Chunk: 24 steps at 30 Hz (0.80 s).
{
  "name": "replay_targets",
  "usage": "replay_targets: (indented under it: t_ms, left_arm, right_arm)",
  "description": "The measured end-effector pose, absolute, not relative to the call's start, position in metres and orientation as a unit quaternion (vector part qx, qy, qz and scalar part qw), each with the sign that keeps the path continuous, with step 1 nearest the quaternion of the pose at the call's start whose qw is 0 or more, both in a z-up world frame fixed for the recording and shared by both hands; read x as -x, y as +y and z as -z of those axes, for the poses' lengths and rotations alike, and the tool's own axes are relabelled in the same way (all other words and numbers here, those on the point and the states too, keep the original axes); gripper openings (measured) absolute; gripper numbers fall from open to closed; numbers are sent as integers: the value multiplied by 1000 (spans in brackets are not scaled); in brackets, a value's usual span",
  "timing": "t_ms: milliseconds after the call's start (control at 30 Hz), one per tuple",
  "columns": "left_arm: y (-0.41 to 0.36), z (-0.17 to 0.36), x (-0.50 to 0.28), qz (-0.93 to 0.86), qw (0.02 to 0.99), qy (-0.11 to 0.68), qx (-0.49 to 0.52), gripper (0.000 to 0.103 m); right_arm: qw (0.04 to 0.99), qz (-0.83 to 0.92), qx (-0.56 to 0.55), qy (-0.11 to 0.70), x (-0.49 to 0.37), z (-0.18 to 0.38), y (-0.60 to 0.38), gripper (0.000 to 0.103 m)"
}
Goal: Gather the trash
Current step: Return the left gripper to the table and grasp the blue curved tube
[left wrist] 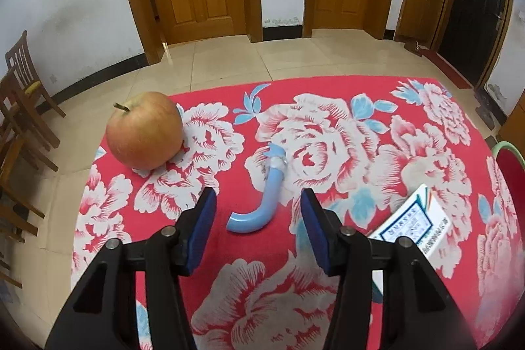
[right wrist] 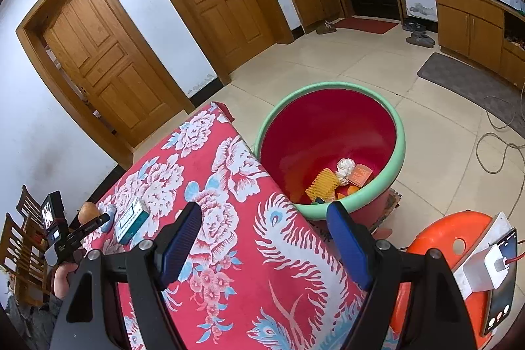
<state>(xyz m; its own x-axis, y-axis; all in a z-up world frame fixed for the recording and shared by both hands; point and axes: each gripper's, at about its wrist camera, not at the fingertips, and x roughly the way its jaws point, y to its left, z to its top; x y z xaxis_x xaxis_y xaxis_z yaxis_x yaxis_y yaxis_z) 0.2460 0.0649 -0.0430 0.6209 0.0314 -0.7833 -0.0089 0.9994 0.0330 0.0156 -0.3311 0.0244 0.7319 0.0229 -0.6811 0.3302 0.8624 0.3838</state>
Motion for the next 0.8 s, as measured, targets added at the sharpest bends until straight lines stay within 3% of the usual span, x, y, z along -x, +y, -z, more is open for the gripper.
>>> replay_targets:
  t_ms: [133,167,800]
  left_arm:
    - [63,54,-252,-10,894,448,-13,37]
    - [62,57,-253,-8,892,451,-12,30]
    - [70,15,-183,26,907,415,64,29]
  right_arm:
    - [895,89,-249,360,-16,-21,-333,81]
    - [894,88,-251,361,-16,-20,-333,81]
    - [906,44,-232,350,2,-37,-310,81]
